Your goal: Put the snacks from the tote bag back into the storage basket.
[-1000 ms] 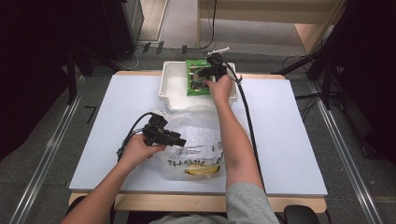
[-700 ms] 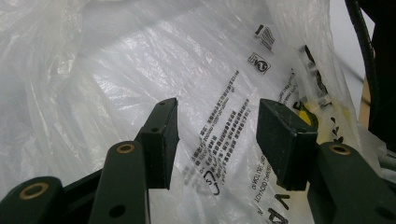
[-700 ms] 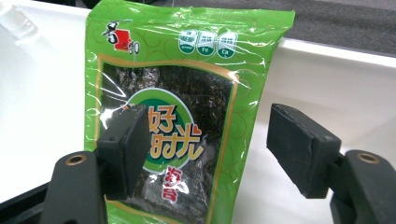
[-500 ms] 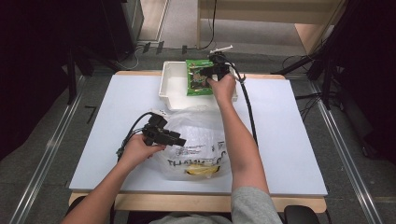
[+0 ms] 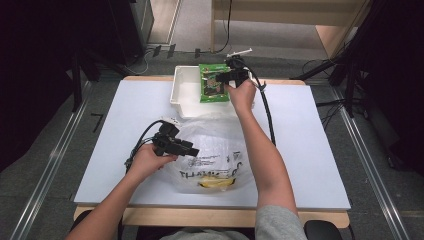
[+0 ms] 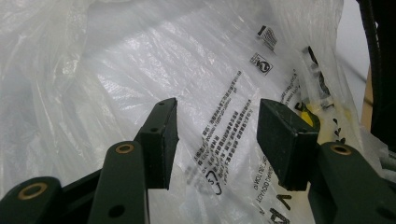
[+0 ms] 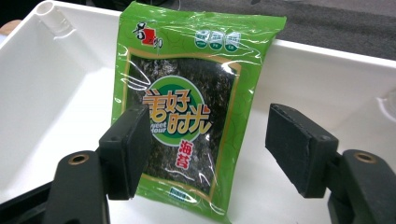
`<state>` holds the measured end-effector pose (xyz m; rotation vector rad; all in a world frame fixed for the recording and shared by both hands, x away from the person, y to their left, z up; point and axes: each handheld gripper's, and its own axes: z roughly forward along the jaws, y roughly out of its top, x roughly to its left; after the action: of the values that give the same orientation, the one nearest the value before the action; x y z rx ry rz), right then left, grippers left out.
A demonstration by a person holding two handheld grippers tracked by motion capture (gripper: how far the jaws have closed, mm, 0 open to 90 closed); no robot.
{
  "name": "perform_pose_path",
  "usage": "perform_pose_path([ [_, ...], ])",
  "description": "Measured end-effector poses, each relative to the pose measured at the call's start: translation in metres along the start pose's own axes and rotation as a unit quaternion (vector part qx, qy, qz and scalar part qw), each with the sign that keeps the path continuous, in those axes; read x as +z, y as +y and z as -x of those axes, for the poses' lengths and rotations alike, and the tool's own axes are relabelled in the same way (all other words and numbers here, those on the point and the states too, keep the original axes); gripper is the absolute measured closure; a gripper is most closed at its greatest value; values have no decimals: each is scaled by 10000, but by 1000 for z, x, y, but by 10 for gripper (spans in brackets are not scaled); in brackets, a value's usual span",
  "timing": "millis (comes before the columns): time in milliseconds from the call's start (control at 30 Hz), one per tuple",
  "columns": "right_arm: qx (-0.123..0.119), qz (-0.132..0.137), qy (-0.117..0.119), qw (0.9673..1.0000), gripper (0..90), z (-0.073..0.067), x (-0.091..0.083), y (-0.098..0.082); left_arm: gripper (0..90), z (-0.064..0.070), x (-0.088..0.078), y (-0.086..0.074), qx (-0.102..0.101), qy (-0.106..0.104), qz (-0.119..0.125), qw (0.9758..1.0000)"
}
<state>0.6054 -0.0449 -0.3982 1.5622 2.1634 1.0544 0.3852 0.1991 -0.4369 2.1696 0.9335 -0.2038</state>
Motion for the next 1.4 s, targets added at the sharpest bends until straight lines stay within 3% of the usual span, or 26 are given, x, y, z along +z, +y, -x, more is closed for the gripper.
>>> perform_pose_path([
  [100,-114,-62,-3,9999,337,-2,-6,-1,489,0,0,0,-9,20,7,10000],
  [433,-350,-40,327,9988,358,-10,-27,-12,479,0,1,0,-70,37,-13,10000],
  [567,-328,-38,430,9985,362,-10,-33,-18,477,0,1,0,-57,49,-16,10000],
  [667,-306,-47,648,9974,360,-10,-39,-22,475,0,1,0,-41,49,-13,10000],
  [1000,-594,40,727,9956,371,-18,-56,-34,473,0,0,-1,-17,85,-10,10000],
  [1400,-744,51,1044,9917,379,-27,-74,-54,472,0,0,-1,-8,88,-16,10000],
])
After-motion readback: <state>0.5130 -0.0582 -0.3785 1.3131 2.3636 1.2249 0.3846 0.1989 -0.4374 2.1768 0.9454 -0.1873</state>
